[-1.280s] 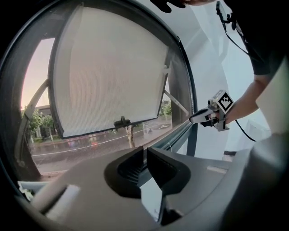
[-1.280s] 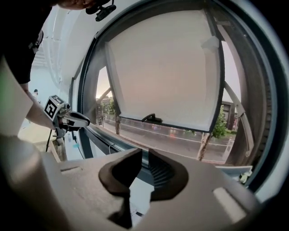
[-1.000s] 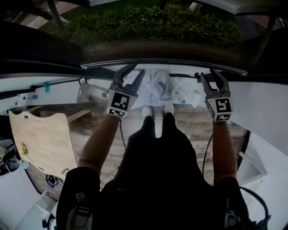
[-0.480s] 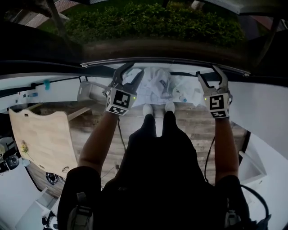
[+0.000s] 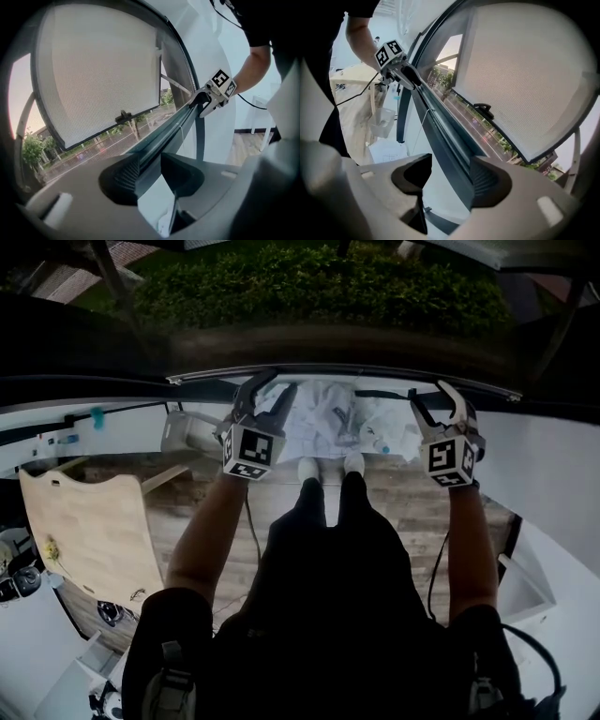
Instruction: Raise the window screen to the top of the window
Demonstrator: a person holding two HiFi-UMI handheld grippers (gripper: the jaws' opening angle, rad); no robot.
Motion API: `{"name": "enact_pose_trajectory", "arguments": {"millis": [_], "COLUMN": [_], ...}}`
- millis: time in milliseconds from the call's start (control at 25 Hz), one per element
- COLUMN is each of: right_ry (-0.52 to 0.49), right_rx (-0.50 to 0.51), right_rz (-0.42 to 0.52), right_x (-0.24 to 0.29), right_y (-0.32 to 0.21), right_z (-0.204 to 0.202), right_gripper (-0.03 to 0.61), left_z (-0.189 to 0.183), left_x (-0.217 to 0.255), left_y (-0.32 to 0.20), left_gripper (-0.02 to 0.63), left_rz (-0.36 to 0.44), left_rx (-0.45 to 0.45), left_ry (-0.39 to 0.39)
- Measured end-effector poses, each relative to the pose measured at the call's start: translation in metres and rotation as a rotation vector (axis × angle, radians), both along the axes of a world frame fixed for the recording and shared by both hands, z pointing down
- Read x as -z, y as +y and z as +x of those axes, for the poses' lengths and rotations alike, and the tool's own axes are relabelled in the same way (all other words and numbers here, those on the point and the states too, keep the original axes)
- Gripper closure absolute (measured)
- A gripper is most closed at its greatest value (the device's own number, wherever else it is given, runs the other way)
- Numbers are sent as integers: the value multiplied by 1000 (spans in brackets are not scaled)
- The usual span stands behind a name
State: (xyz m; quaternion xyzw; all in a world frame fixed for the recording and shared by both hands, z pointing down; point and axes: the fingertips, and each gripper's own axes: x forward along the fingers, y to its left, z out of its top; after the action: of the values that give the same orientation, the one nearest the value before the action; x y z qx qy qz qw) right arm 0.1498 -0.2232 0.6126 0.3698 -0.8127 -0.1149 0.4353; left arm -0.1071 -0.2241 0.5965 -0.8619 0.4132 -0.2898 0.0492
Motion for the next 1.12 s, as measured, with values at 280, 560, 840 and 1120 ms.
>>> {"name": "enact_pose_trajectory", "arguments": {"millis": [280,560,840,1120], "right_ry": [148,158,187,170], "right_rx": [39,5,41,12], "right_rz": [37,-13,-17,-19], "right_x": [-10,-14,-17,-10], "right_y": [0,2,5,5], "right_z": [3,1,-1,2], "right_gripper": [330,333,333,339], "left_z": [-1,-2,-3,7], "left_x": [-5,-10,-11,-30], "left_y": [-3,-4,-3,20], "left_gripper": [508,549,561,611], "left_rz": [13,0,-41,-71], "left_rx": [-7,26,28,-25], "left_ry": [-97,-179,-169,-285]}}
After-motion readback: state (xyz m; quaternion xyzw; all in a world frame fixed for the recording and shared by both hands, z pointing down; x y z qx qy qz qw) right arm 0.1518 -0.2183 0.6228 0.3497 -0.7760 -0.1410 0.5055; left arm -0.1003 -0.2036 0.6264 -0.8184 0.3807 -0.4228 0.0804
